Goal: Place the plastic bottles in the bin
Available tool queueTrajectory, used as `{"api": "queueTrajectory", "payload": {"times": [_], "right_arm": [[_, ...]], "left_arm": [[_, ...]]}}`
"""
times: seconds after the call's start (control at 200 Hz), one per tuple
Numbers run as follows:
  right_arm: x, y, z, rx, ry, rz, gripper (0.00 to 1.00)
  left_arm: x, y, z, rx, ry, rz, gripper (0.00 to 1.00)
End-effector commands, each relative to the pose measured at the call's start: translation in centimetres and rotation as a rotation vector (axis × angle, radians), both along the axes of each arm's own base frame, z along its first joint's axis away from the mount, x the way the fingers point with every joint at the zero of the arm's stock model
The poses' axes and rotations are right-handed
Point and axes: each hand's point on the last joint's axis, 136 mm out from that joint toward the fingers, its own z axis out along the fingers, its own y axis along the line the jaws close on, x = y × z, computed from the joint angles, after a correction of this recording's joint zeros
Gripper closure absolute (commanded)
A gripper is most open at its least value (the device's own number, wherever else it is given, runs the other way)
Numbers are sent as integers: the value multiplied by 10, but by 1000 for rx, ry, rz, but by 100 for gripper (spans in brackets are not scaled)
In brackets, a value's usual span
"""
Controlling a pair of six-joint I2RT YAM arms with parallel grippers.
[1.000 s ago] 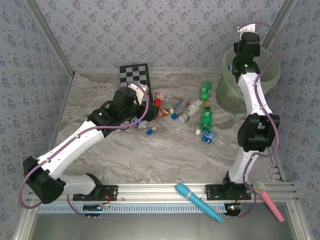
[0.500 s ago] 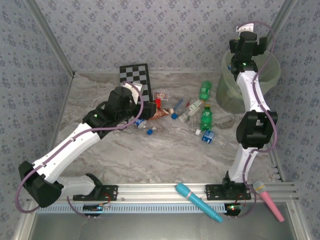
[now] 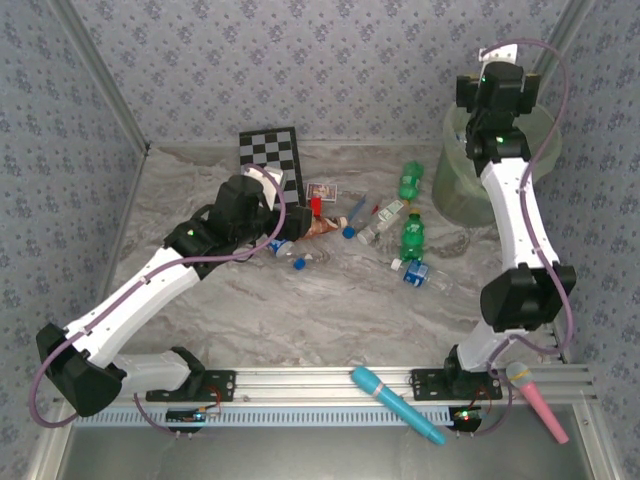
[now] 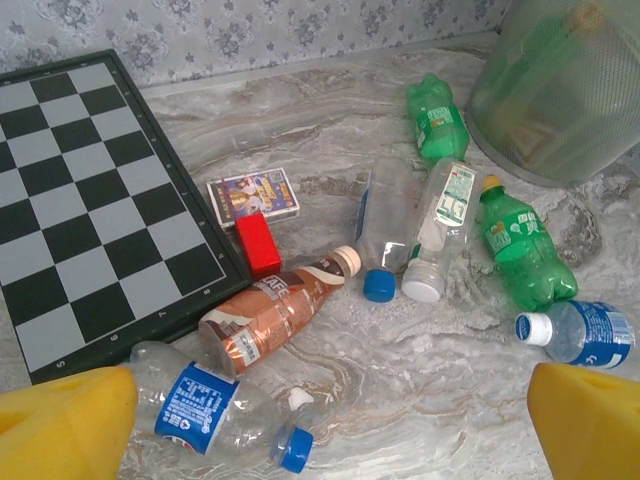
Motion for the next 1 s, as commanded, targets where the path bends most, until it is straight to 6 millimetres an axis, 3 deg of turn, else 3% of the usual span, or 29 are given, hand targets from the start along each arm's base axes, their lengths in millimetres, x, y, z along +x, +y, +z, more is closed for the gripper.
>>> {"api": "queueTrajectory", "payload": {"times": [0.0, 0.155, 0.425, 0.64, 0.994], "right_arm": [[-24, 17, -23, 105, 69, 51, 0], [-60, 44, -60, 191, 167, 131, 0], [-121, 98, -157, 82, 524, 264, 0], [-162, 115, -232, 6, 855, 303, 0], [-216, 136, -309, 91, 1212, 390, 3]], "left_arm": [[-1, 2, -3, -16, 23, 5, 0], [3, -2, -10, -26, 43, -7, 0], [14, -5, -14, -45, 78, -14, 0], [20, -7, -12, -32, 85, -25, 0], [17, -6, -15, -29, 104, -27, 0]]}}
